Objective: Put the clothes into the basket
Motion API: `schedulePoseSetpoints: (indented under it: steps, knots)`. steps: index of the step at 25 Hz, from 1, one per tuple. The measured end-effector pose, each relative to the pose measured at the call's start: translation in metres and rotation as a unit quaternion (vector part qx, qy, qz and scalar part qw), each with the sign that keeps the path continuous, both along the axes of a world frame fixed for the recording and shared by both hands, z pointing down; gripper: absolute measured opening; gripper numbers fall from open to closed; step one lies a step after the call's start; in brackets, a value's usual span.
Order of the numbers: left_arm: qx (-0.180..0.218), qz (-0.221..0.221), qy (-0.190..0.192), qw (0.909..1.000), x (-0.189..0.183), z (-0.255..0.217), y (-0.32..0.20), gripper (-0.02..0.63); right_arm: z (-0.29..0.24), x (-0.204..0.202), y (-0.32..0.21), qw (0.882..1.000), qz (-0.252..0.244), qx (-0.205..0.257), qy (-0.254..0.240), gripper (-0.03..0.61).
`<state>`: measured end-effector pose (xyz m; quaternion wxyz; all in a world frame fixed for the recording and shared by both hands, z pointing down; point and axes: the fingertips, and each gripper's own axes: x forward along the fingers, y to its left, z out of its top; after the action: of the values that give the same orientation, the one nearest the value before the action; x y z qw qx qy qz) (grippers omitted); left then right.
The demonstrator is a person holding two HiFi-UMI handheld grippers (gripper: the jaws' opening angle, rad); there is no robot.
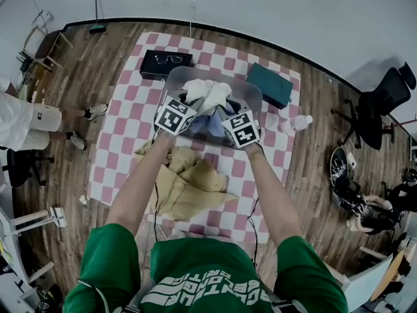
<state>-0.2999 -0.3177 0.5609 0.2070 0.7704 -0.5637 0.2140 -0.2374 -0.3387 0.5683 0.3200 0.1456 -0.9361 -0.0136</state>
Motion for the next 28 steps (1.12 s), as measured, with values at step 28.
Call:
schedulePoseSetpoints:
  steps: [28]
  knots:
    - [-0.191,0.100,-0.129,0.9679,-0.001,0.095,-0.006,0.181,0.112,-0.006,0.015,0.985,-0.048,-0.072,0.152,0.199]
